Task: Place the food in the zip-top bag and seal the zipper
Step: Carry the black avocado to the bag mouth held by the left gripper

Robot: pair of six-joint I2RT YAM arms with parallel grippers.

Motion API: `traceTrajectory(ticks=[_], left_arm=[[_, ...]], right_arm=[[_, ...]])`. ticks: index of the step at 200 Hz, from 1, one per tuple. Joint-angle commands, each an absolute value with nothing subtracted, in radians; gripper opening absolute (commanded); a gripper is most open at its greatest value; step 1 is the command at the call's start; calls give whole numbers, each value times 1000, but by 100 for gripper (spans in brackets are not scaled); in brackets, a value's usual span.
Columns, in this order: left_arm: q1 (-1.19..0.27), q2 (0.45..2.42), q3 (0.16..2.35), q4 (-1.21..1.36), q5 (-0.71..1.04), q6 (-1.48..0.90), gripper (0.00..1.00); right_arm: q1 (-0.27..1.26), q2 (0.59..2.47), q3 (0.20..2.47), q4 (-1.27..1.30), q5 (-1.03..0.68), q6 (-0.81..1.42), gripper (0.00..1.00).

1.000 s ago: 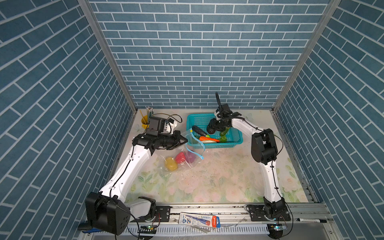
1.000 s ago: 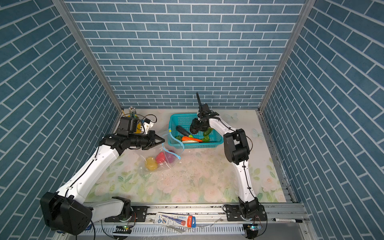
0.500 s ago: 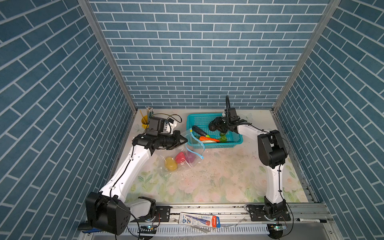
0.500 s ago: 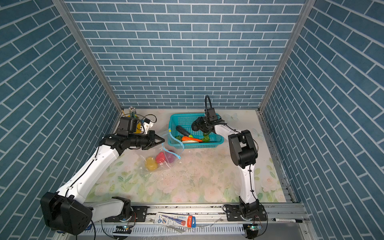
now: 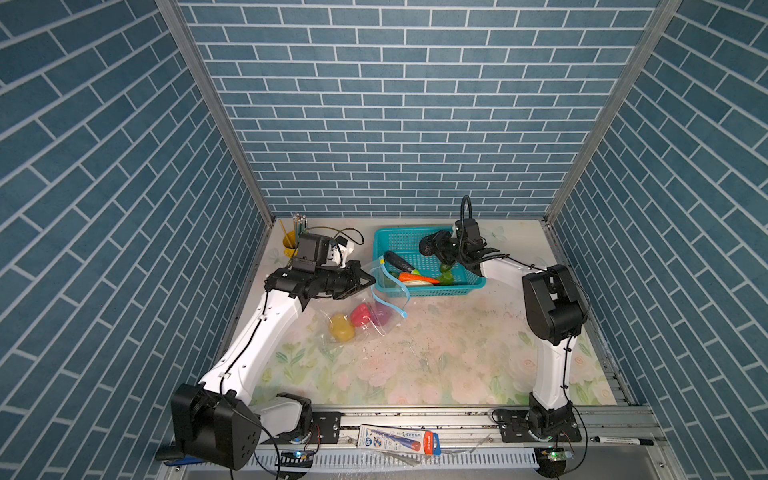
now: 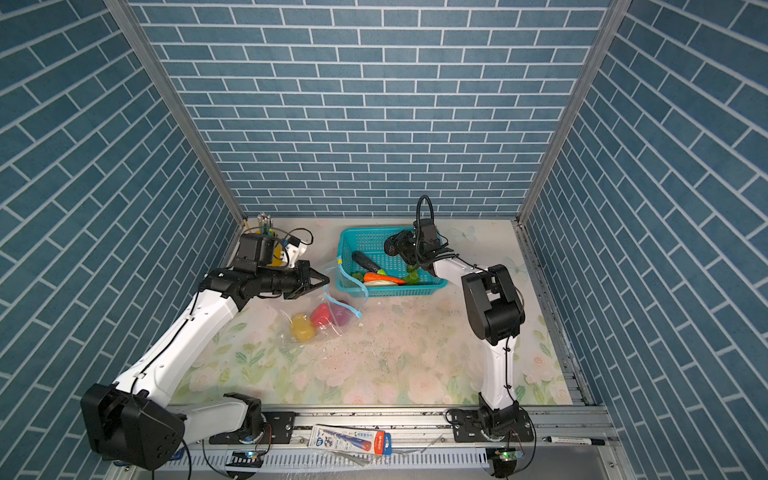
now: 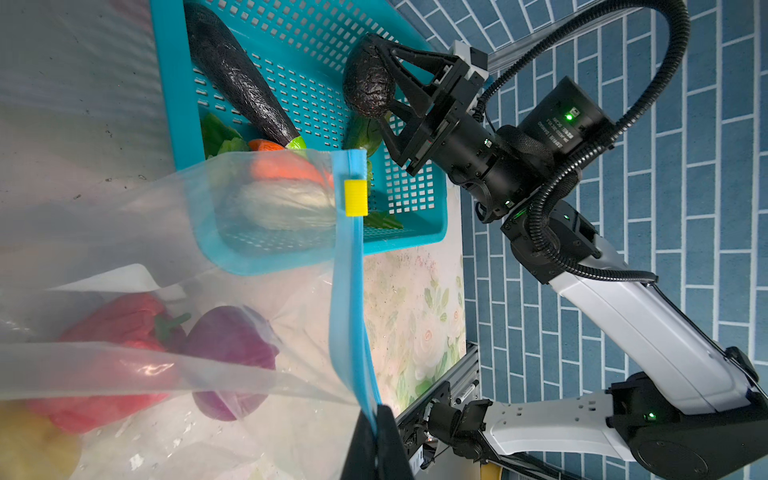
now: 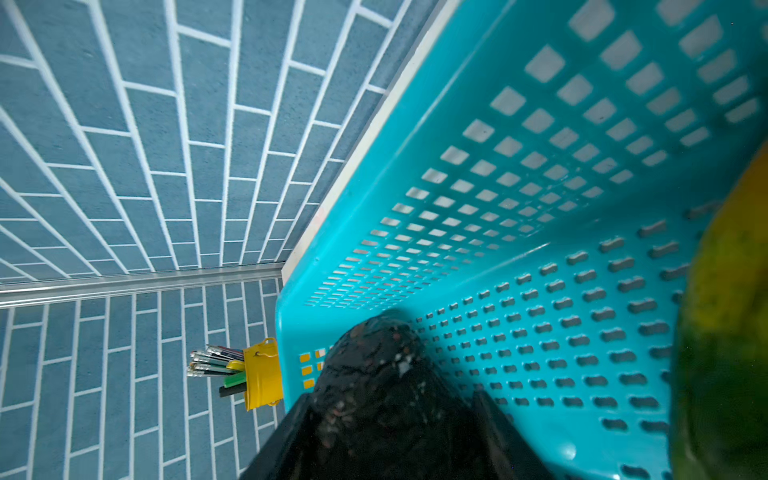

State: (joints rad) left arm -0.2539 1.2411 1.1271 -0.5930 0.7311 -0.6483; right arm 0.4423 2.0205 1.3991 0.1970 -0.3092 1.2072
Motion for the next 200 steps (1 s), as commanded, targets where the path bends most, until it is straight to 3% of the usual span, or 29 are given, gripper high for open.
traceTrajectory(ticks=[1, 60, 121, 200], left_arm=[[-249, 1253, 1112, -560, 744, -656, 0], [-249, 1278, 1115, -533, 743, -667, 0], [-248, 1302, 1112, -496, 744, -685, 0], [-248, 1326, 1111, -465, 754, -707, 0]], right_arm=[[452, 1940, 1357, 257, -292, 1262, 26], [496, 1797, 1282, 156, -365, 1164, 26], [564, 1605, 1188, -15, -333, 989, 26], [672, 1540, 1176, -64, -350, 802, 26]])
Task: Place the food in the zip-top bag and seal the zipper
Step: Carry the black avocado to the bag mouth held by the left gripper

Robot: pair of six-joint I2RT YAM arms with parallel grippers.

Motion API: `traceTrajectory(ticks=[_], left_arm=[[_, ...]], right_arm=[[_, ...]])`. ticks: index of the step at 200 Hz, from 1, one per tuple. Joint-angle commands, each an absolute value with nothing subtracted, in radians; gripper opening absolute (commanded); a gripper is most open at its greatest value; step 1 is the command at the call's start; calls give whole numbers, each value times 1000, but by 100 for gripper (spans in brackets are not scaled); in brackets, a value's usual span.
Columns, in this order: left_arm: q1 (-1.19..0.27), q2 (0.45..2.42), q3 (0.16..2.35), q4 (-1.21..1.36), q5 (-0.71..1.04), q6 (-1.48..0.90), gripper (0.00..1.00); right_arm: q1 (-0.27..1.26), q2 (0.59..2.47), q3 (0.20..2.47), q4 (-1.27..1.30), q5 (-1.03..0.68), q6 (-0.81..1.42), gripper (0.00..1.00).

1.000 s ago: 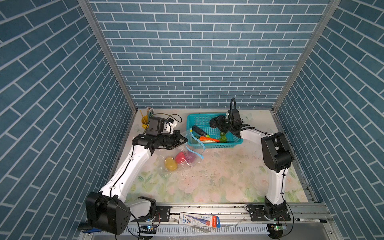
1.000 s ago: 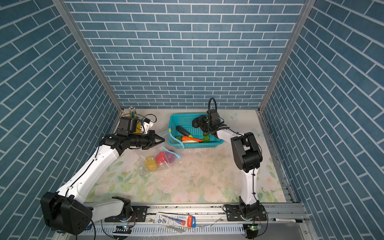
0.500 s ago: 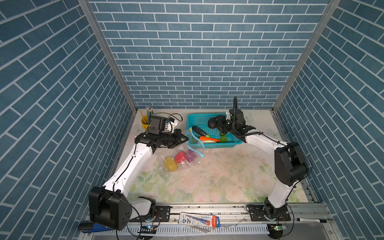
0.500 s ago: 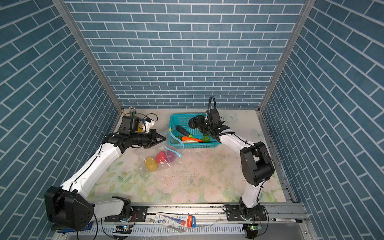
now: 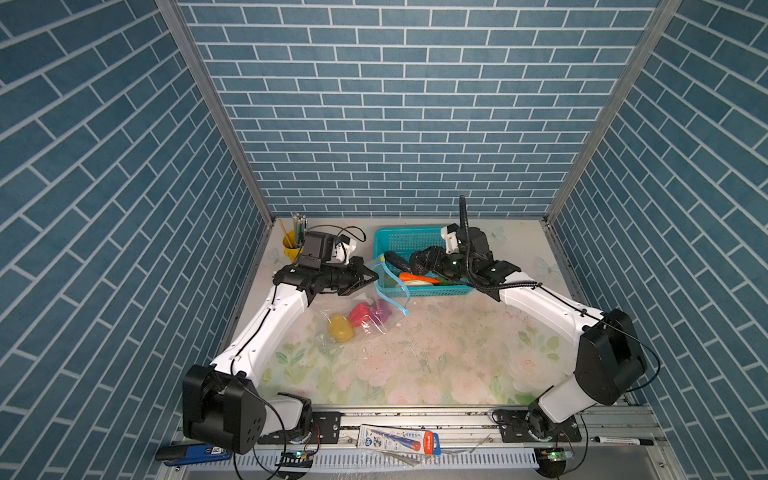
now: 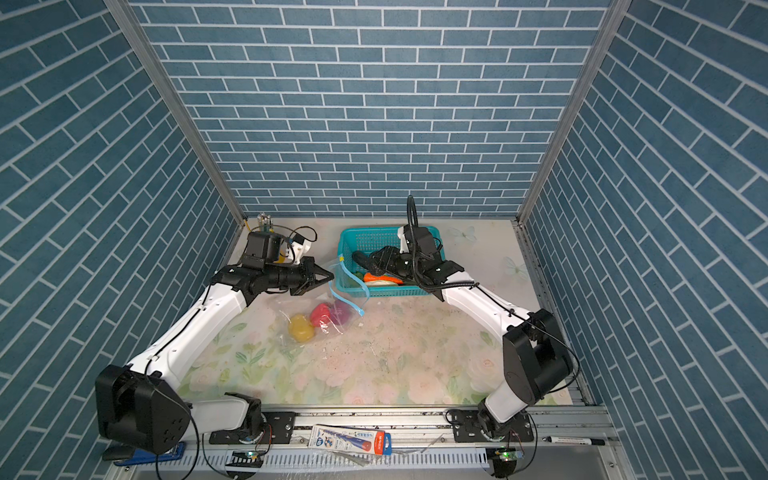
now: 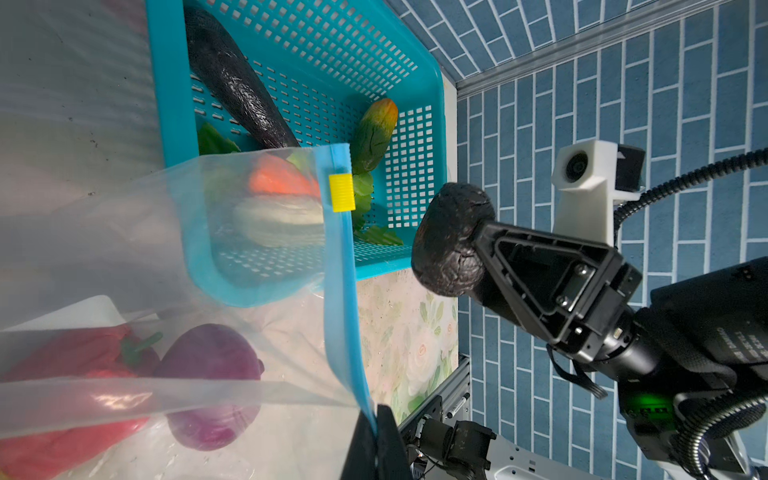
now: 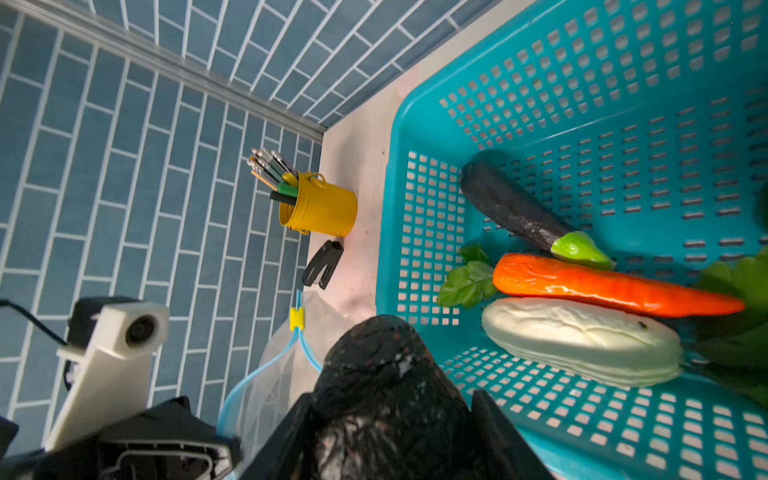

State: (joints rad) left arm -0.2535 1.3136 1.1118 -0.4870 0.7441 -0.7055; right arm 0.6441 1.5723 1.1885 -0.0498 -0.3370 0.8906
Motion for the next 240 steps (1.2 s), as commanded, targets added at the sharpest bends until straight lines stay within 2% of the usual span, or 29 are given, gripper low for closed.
traceTrajectory(ticks=[1, 71, 141, 240], left_arm=[[-248, 1326, 1111, -465, 755, -707, 0], [-249, 1327, 1118, -470, 758, -709, 0], [-248, 1330, 1137, -500, 752, -698, 0], [-249, 1330, 1137, -492, 756, -705, 0]], right_arm=[[674, 1540, 1177, -65, -351, 800, 26], [743, 1603, 1253, -141, -359, 730, 26], [796, 1680, 1292, -133, -337, 782, 27], [865, 1716, 1339, -198, -279, 686, 28]])
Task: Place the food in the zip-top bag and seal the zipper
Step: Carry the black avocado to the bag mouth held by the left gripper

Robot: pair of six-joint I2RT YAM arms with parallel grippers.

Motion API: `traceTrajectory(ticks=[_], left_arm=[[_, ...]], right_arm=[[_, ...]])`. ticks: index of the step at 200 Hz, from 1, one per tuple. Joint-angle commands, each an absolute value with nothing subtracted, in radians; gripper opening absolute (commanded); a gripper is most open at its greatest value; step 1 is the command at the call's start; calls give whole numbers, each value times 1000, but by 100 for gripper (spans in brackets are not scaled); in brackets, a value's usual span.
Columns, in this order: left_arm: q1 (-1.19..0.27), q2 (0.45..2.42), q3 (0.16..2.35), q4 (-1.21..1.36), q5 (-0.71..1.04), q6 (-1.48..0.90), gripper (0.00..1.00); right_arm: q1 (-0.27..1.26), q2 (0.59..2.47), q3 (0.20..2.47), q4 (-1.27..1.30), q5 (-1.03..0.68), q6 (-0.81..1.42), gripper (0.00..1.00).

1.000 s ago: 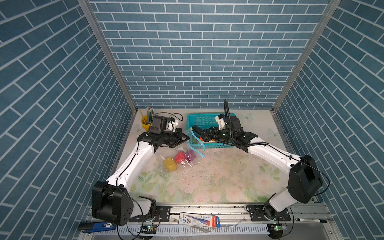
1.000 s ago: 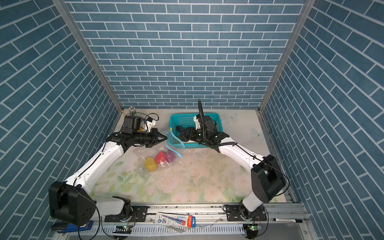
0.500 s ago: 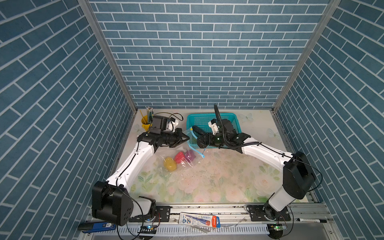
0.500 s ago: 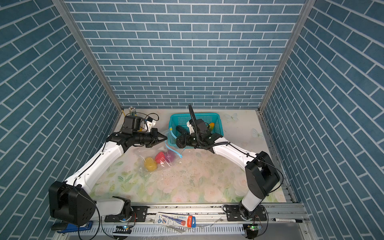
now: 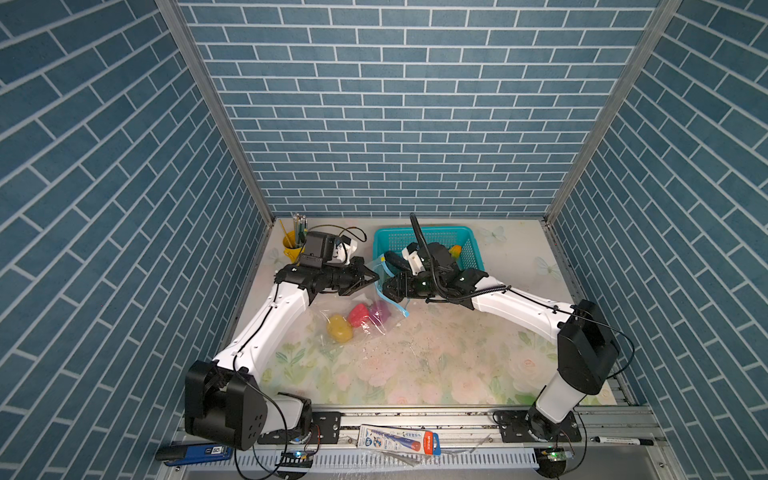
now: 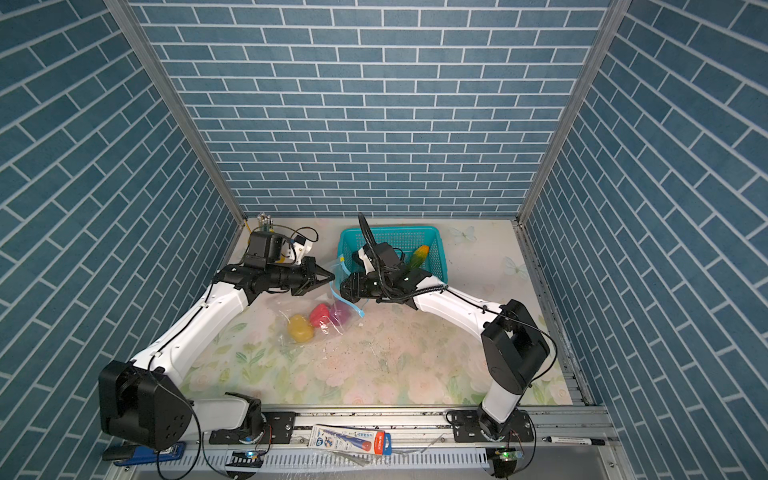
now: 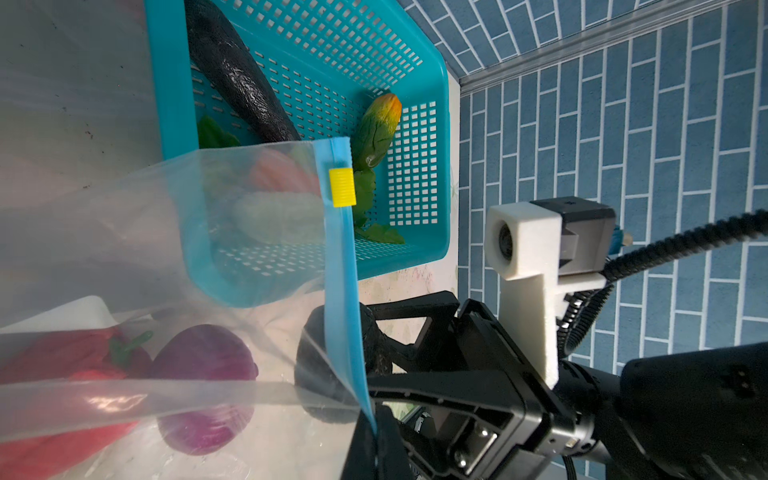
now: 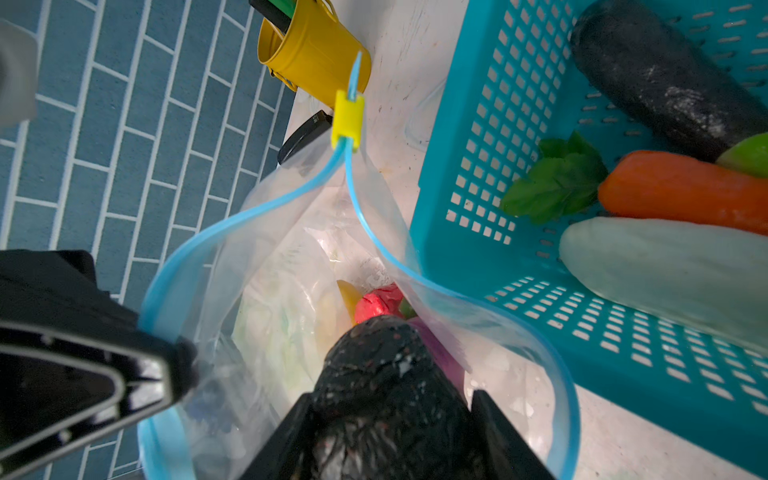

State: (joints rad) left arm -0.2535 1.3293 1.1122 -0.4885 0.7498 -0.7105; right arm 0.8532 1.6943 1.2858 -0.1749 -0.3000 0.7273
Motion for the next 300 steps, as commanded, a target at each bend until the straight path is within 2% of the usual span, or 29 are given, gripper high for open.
traceTrajectory(ticks=[1, 63, 179, 271, 300], left_arm=[[-249, 1330, 1137, -494, 756, -704, 0], [-249, 1313, 1135, -499, 756, -704, 0], [-249, 1312, 1128, -503, 755, -699, 0], [-249, 1313, 1132, -497, 756, -702, 0], [-249, 1313, 1130, -495, 756, -701, 0]], right_arm=[[865, 1718, 1339, -199, -279, 686, 28], [870, 1741, 1336, -201, -288, 678, 32], [871, 1739, 1352, -233, -280, 641, 57], [871, 1731, 1355, -235, -284, 632, 63], [872, 1732, 1355, -235, -282, 630, 69]])
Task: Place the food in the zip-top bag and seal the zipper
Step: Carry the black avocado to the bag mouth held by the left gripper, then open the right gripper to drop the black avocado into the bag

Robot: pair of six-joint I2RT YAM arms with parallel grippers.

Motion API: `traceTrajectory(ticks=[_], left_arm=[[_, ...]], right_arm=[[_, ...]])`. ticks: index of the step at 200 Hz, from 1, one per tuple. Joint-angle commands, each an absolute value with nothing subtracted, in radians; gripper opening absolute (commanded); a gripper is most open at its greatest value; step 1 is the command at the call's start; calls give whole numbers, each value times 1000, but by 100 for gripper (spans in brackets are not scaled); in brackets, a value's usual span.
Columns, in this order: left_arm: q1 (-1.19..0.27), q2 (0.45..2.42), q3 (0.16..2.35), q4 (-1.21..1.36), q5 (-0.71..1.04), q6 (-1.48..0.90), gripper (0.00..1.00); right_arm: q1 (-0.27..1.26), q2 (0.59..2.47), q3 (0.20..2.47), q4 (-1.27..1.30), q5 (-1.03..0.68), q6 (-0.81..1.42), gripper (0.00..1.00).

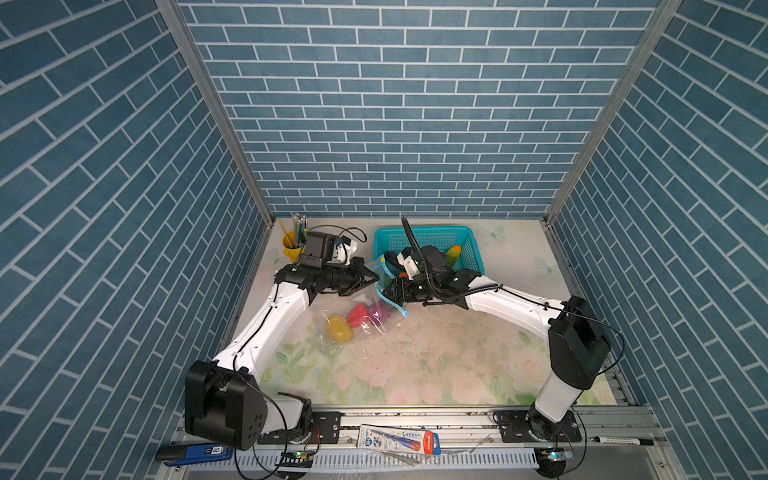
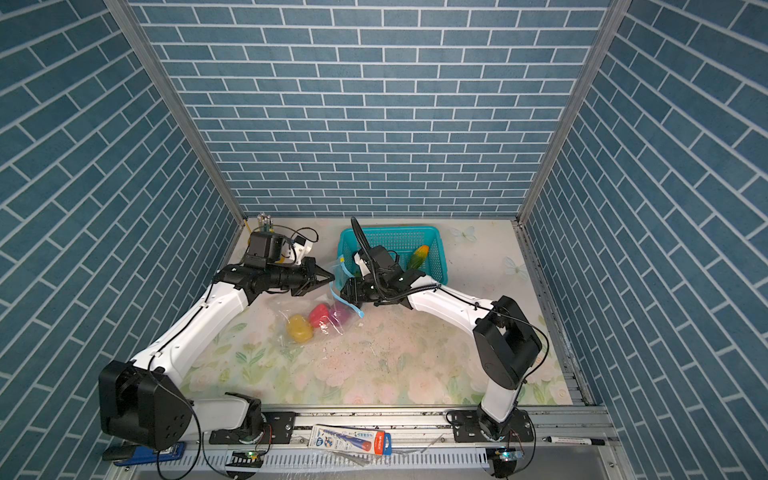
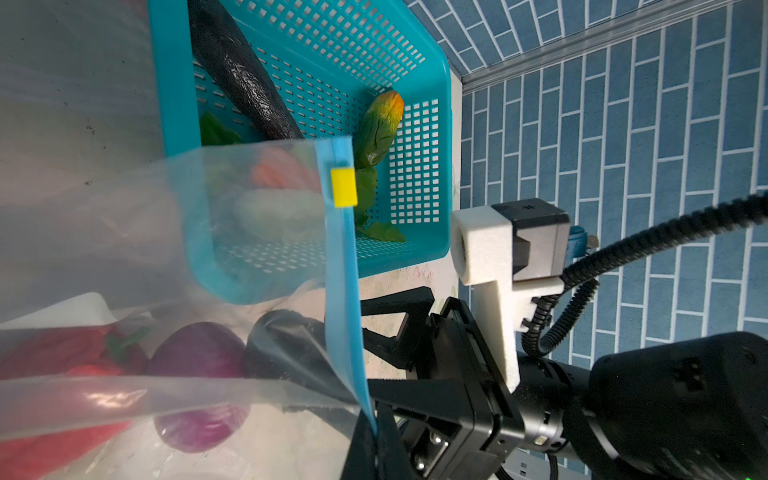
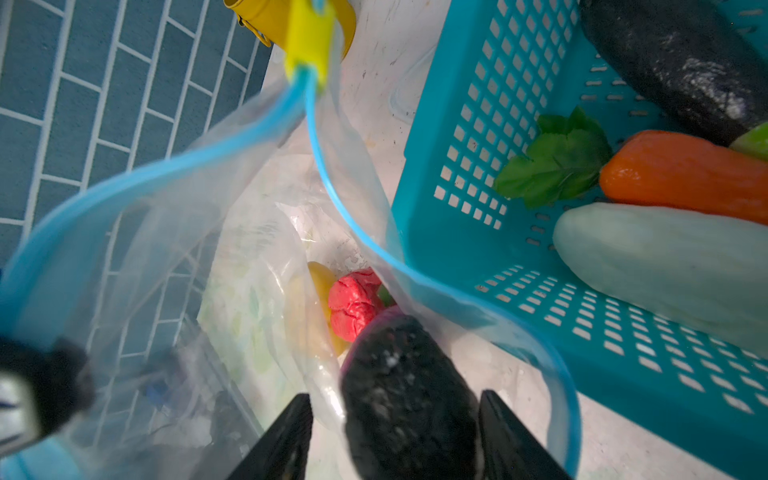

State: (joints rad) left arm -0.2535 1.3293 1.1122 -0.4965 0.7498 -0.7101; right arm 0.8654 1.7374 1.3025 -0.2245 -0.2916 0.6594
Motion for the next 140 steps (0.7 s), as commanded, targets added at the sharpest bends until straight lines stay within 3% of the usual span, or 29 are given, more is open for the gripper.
traceTrajectory(ticks=[1, 80, 140], left_arm=[[-249, 1313, 1130, -495, 756, -702, 0], [-249, 1307, 1131, -498, 756, -700, 0], [-249, 1289, 1137, -499, 756, -705, 0]], right_arm=[[872, 1733, 1355, -235, -282, 630, 70], [864, 1650, 1331, -298, -217, 619, 66], [790, 1583, 1189, -330, -241, 770, 59]])
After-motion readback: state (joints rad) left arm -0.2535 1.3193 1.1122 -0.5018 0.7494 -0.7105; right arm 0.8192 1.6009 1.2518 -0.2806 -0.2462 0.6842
